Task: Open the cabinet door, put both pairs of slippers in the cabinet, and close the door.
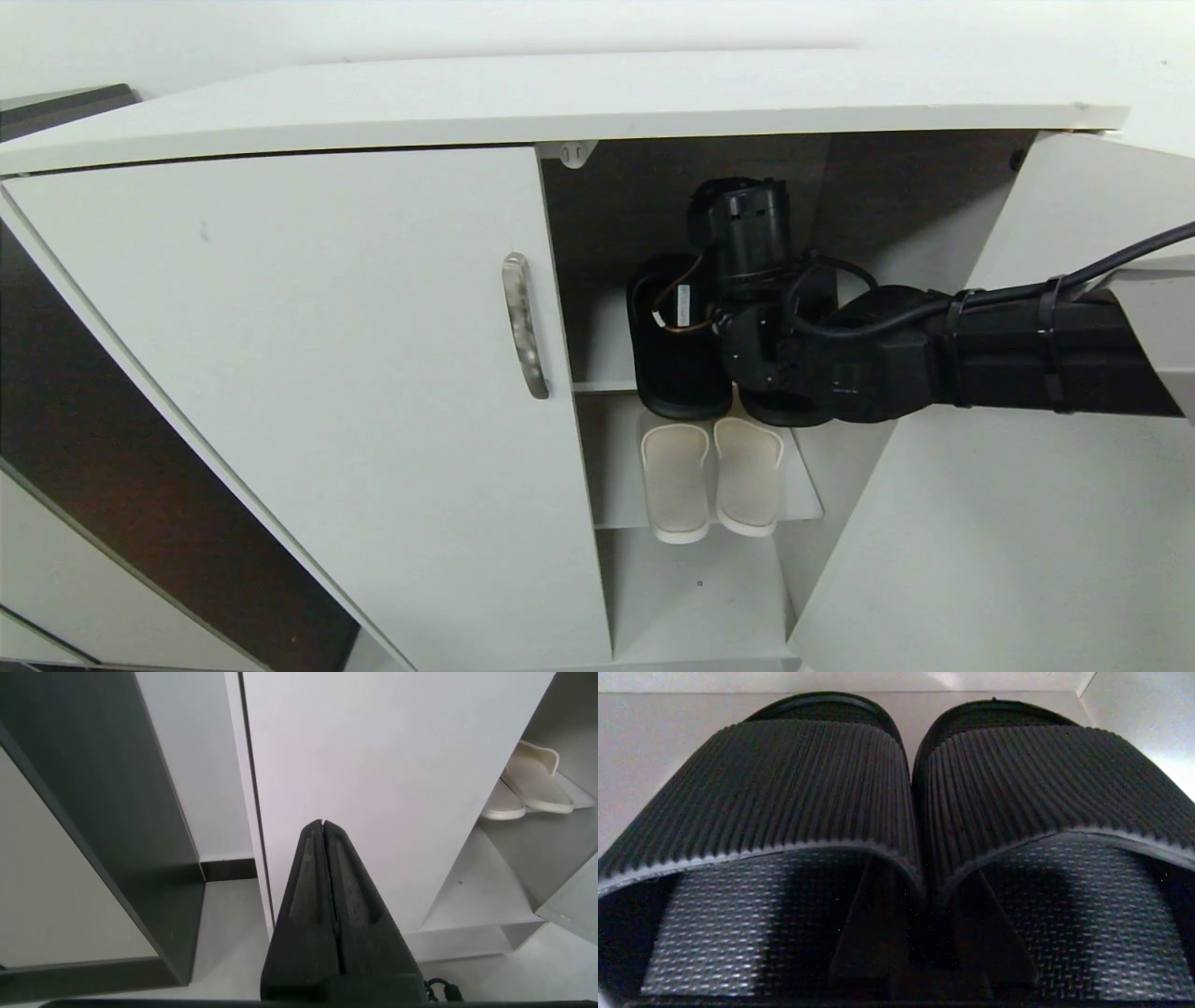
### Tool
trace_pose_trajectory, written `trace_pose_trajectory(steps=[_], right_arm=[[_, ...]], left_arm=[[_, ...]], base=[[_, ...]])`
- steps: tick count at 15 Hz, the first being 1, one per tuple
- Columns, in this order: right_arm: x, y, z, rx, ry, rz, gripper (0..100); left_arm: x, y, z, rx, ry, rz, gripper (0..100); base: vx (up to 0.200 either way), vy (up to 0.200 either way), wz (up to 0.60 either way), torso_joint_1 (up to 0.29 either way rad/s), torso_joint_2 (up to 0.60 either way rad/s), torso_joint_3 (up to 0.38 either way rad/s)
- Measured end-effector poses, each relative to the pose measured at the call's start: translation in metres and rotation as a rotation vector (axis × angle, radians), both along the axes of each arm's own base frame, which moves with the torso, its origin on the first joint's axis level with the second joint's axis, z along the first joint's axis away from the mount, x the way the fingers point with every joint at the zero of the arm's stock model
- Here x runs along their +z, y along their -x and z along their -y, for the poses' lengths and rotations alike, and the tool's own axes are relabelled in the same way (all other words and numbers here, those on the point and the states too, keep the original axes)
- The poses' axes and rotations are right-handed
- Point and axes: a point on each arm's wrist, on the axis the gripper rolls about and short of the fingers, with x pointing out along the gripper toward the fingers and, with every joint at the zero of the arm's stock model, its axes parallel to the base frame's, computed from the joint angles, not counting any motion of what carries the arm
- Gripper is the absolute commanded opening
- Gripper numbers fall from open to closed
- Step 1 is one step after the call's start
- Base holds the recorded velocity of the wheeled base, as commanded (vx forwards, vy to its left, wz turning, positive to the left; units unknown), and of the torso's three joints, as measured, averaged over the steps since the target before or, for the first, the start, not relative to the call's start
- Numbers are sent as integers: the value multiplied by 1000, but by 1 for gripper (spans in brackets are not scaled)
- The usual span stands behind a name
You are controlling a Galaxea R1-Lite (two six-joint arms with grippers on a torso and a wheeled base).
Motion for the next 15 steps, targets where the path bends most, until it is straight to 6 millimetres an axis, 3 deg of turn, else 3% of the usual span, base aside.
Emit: trace_pose_trajectory(steps=[7,8,15], right_arm=[[-5,1,0,0,0,-12,0],[-5,1,0,0,0,-14,100],[-8,9,-1,11,15,-28,100]], left_arm=[[0,0,0,0,0,0,0],[0,0,0,0,0,0,0],[0,0,0,0,0,0,0]], base=[[0,0,0,0,0,0],[0,0,0,0,0,0],[0,0,0,0,0,0]])
